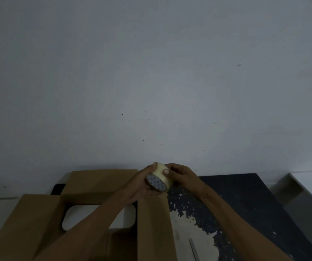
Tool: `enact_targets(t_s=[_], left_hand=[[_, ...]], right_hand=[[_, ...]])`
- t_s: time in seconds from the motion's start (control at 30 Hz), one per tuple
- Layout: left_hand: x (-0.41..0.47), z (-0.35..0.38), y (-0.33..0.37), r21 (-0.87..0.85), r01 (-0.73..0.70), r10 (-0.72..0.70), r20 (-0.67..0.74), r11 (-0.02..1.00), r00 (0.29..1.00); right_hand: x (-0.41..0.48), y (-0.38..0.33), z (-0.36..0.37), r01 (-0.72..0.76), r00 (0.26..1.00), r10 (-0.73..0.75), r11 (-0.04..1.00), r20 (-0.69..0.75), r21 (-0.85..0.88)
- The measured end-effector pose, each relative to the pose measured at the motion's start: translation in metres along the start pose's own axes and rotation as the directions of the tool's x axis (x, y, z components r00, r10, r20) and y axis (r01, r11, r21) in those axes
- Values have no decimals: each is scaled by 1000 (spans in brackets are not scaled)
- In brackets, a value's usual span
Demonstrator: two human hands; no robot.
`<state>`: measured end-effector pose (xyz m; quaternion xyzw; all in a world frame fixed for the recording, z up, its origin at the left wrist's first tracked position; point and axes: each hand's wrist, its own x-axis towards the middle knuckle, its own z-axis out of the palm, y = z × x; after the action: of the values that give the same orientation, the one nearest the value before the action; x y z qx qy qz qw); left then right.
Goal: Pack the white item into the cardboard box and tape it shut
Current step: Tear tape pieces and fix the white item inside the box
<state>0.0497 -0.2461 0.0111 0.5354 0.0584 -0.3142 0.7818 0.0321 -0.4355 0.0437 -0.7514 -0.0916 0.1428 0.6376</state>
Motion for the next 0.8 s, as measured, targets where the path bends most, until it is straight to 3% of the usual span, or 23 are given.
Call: enact_targets(t_s=[0.1, 0.27, 0.4, 0.8], left_hand=[[0, 1, 1, -102, 20, -22, -12, 995, 1000], [-1, 5, -1, -86, 33, -33, 5, 996, 999], [1, 4, -3, 36, -56, 54, 53, 998, 997], [0, -2, -3, -68, -54, 59, 79, 996, 995]], right_hand=[[-2, 1, -1, -1, 999, -1, 999, 32, 43], [-1, -2, 2, -49, 998, 47, 997, 41, 58], [-1, -2, 7, -50, 998, 49, 999, 35, 22], [-4, 1, 5, -43, 998, 36, 991, 56, 127]])
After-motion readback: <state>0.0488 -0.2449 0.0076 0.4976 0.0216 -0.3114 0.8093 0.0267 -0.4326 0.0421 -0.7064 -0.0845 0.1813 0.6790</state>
